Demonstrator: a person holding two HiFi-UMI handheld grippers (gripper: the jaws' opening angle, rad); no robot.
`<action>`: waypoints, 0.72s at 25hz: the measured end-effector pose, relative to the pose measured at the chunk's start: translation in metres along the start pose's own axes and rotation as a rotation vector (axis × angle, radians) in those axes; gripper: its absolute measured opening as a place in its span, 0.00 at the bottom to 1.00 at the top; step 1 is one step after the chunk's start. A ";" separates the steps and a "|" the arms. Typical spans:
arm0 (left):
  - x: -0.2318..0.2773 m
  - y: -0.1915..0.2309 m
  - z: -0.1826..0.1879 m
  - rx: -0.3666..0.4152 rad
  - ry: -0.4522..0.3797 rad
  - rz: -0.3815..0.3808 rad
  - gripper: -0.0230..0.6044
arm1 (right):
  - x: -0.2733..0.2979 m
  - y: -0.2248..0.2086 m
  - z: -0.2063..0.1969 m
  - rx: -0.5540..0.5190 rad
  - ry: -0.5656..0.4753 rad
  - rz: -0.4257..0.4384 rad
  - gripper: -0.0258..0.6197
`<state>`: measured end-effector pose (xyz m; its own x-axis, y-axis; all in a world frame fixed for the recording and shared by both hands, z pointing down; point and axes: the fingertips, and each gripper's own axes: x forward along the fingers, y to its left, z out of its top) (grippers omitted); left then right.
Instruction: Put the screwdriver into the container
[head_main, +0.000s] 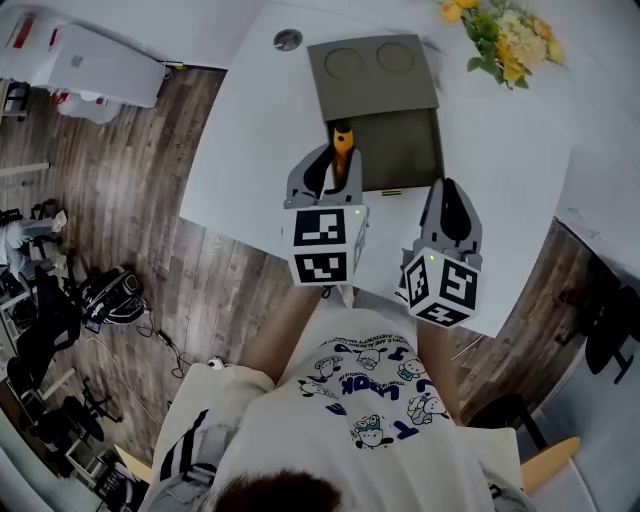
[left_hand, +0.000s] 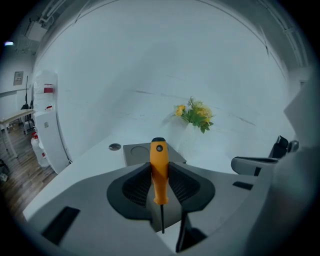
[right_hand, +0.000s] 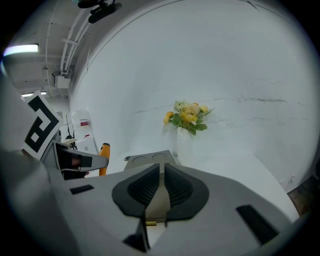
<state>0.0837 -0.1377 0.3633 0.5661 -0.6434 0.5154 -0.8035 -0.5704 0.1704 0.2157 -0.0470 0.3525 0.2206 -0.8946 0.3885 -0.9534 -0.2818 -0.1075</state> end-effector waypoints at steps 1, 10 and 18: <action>0.004 -0.002 -0.001 0.002 0.008 0.000 0.22 | 0.002 -0.004 -0.001 0.004 0.005 -0.004 0.11; 0.031 -0.012 -0.021 0.019 0.084 0.002 0.22 | 0.016 -0.030 -0.017 0.033 0.055 -0.029 0.11; 0.053 -0.021 -0.037 0.055 0.142 0.005 0.22 | 0.028 -0.041 -0.029 0.063 0.091 -0.027 0.11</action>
<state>0.1235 -0.1409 0.4183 0.5274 -0.5693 0.6307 -0.7926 -0.5970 0.1239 0.2550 -0.0501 0.3944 0.2236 -0.8522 0.4730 -0.9321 -0.3288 -0.1518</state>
